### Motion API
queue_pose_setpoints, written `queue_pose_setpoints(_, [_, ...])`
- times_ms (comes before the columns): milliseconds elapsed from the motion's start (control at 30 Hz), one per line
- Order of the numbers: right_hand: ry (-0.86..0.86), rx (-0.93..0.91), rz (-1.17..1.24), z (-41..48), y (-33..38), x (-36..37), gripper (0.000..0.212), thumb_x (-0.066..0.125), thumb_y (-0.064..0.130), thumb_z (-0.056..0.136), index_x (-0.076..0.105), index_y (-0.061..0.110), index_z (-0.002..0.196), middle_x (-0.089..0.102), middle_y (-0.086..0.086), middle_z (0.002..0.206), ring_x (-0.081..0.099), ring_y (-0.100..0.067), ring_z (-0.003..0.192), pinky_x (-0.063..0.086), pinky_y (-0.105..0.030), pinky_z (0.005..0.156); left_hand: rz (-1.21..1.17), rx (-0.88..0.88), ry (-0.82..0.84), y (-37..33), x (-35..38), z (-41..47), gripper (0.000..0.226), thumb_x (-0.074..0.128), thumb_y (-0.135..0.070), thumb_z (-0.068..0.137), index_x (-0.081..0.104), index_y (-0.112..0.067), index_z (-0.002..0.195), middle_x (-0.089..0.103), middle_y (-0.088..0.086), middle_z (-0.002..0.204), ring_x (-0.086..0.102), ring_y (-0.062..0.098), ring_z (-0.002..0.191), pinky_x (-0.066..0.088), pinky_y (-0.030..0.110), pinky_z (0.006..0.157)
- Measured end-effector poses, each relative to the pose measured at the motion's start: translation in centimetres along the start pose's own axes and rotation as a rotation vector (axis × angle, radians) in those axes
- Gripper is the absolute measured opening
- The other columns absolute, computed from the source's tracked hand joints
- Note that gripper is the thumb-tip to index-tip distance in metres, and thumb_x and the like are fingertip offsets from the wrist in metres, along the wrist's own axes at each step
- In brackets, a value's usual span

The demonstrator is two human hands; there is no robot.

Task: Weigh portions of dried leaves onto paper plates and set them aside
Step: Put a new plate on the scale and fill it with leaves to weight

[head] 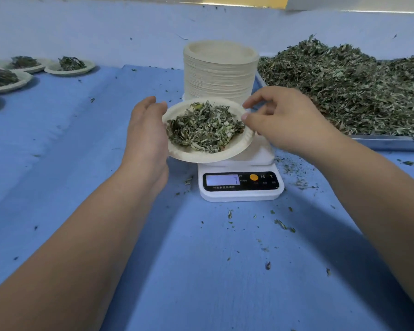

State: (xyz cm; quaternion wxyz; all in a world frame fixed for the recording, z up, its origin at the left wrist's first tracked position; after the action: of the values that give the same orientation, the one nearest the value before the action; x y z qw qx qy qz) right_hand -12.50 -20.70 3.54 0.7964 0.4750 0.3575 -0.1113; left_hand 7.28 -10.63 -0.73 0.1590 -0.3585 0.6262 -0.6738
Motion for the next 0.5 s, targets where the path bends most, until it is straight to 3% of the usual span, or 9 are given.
queue_pose_setpoints(100, [0.063, 0.174, 0.443, 0.7, 1.5, 1.7, 0.028, 0.076, 0.018, 0.088, 0.061, 0.018, 0.112, 0.070, 0.000, 0.062, 0.065, -0.014, 0.056, 0.049, -0.030, 0.049, -0.082, -0.027, -0.107, -1.6, -1.8, 1.2, 0.023, 0.053, -0.025, 0.099, 0.064, -0.025, 0.120, 0.062, -0.009, 0.109, 0.060, 0.011, 0.092, 0.050, 0.032, 0.086])
queue_pose_setpoints(167, [0.170, 0.265, 0.619, 1.5, 3.1, 3.3, 0.038, 0.075, 0.011, 0.089, 0.056, 0.010, 0.122, 0.066, -0.003, 0.062, 0.061, -0.013, 0.050, 0.046, -0.025, 0.043, -0.109, -0.032, -0.141, -2.8, -3.6, 2.2, 0.015, 0.052, -0.022, 0.099, 0.065, -0.022, 0.108, 0.067, -0.005, 0.112, 0.065, 0.015, 0.093, 0.054, 0.035, 0.088])
queue_pose_setpoints(233, [0.282, 0.300, 0.622, 2.4, 5.0, 5.3, 0.039, 0.073, 0.007, 0.090, 0.056, 0.005, 0.126, 0.064, -0.008, 0.070, 0.060, -0.012, 0.048, 0.046, -0.023, 0.043, -0.112, -0.015, -0.176, -4.0, -5.8, 3.6, 0.014, 0.050, -0.023, 0.100, 0.063, -0.023, 0.104, 0.071, -0.005, 0.112, 0.069, 0.018, 0.106, 0.052, 0.044, 0.101])
queue_pose_setpoints(300, [0.341, 0.323, 0.631, 3.5, 6.9, 7.5, 0.030, 0.072, 0.005, 0.089, 0.063, -0.003, 0.117, 0.062, -0.008, 0.068, 0.060, -0.012, 0.047, 0.047, -0.022, 0.044, -0.076, -0.007, -0.225, -5.3, -8.3, 5.0, 0.014, 0.049, -0.026, 0.100, 0.062, -0.024, 0.103, 0.074, -0.007, 0.109, 0.067, 0.021, 0.115, 0.048, 0.050, 0.108])
queue_pose_setpoints(400, [0.411, 0.385, 0.705, 5.2, 9.7, 11.3, 0.012, 0.069, 0.002, 0.089, 0.063, 0.002, 0.100, 0.057, -0.003, 0.053, 0.058, -0.011, 0.044, 0.048, -0.021, 0.044, -0.032, 0.005, -0.296, -6.6, -12.4, 7.3, 0.014, 0.046, -0.026, 0.101, 0.059, -0.025, 0.100, 0.073, -0.010, 0.107, 0.063, 0.020, 0.120, 0.048, 0.047, 0.108])
queue_pose_setpoints(500, [0.432, 0.414, 0.733, 7.4, 12.0, 15.3, 0.010, 0.064, 0.002, 0.090, 0.056, 0.008, 0.087, 0.051, 0.000, 0.045, 0.055, -0.009, 0.040, 0.049, -0.020, 0.042, -0.039, -0.011, -0.342, -7.1, -15.8, 9.6, 0.012, 0.047, -0.025, 0.101, 0.057, -0.024, 0.096, 0.070, -0.009, 0.106, 0.062, 0.025, 0.123, 0.051, 0.043, 0.100])
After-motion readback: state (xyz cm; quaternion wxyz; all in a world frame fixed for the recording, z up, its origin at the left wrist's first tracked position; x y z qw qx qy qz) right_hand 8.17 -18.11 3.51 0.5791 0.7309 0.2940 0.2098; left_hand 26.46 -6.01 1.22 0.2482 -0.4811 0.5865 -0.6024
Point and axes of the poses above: each hand's wrist, its own z-axis towards the middle knuckle, its own x-axis out of the palm, y = z × x, the point moved 2 cm from there along z, towards the middle knuckle
